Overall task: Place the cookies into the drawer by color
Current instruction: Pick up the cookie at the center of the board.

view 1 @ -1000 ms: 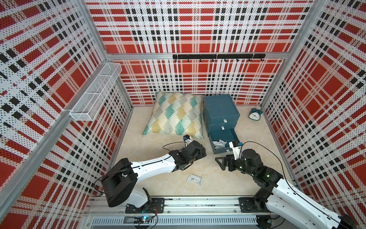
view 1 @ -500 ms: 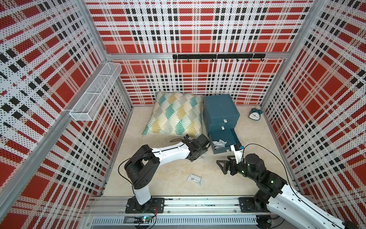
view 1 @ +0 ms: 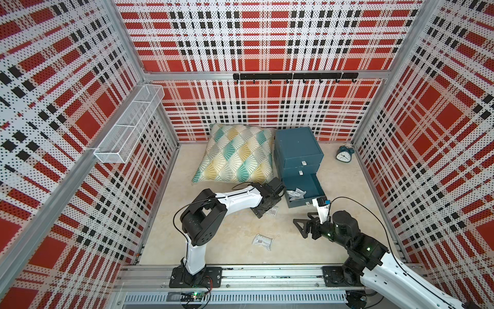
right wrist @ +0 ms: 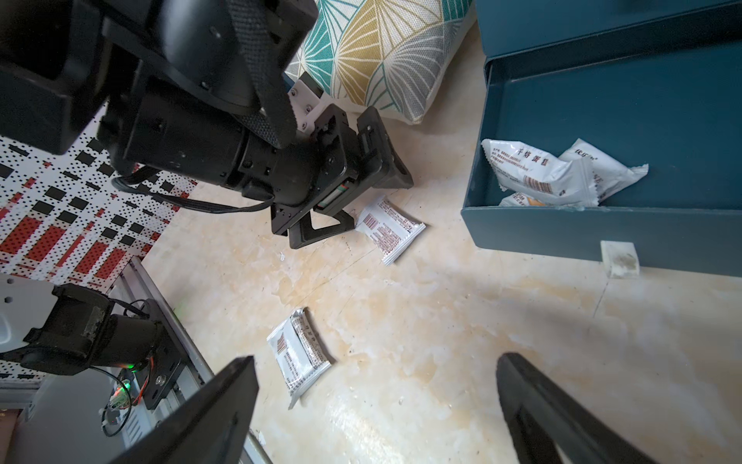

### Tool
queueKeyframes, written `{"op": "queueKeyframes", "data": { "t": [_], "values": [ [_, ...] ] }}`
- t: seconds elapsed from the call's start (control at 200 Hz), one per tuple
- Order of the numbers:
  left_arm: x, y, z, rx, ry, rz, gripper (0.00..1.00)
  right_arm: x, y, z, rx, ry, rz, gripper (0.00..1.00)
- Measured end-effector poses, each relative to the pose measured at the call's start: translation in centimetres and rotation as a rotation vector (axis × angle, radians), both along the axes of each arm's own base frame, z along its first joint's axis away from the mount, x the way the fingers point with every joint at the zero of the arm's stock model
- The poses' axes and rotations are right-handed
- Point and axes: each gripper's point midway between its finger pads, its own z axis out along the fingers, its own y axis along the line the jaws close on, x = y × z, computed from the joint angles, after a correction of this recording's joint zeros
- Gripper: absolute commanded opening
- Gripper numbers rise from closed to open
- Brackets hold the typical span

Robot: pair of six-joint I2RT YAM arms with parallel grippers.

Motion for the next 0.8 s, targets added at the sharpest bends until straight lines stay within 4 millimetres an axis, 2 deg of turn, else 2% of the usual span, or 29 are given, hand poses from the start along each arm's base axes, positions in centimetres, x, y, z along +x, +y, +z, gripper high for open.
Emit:
{"op": "queueKeyframes", "data": {
  "t": [0.18,0.421,0.536,0.591,0.626,0.671,0.802],
  "values": [
    [-0.4,0.6,-0.8,0.032,0.036,0.035,0.87,0.0,0.0,0.1,0.004,-0.005,0.0,1.0],
    [-0.4,1.0,-1.2,0.063,0.052,0.067,0.65,-0.1,0.0,0.2,0.008,-0.009,0.0,1.0],
    [-0.5,1.2,-1.4,0.076,0.054,0.072,0.6,-0.1,-0.1,0.3,0.009,-0.011,0.0,1.0],
    [-0.6,1.2,-1.4,0.079,0.053,0.071,0.51,-0.1,-0.1,0.4,0.012,-0.014,0.0,1.0],
    [-0.6,1.2,-1.4,0.079,0.051,0.073,0.5,-0.1,-0.1,0.4,0.013,-0.016,0.0,1.0],
    [-0.5,1.1,-1.3,0.075,0.044,0.082,0.4,-0.1,-0.1,0.5,0.016,-0.018,0.0,1.0],
    [-0.5,1.2,-0.7,0.075,0.018,0.091,0.3,-0.1,-0.1,0.6,0.02,-0.024,0.0,1.0]
  ]
}}
